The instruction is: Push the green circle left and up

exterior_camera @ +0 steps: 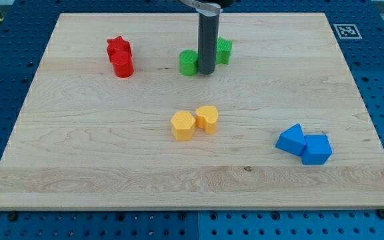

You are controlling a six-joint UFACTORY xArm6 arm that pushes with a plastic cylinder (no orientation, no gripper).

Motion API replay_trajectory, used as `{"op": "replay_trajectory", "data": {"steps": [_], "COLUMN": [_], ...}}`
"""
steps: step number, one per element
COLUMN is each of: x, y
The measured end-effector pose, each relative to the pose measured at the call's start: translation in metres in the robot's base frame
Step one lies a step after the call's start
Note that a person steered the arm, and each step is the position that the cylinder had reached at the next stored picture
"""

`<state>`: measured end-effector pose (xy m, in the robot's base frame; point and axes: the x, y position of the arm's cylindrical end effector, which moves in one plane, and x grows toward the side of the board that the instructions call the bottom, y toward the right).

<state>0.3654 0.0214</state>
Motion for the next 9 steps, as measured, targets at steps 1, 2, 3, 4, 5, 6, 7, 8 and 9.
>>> {"op": "replay_trajectory", "data": {"steps": [1,2,3,4,5,6,7,8,9], "x": [0.0,0.0,-0.002,0.003,0.019,-0.01,-0.026,-0.026,-0.026], "y": [0.0,0.0,-0.012,-0.009,-0.022,-0.048,-0.048,-0.048,-0.038]}}
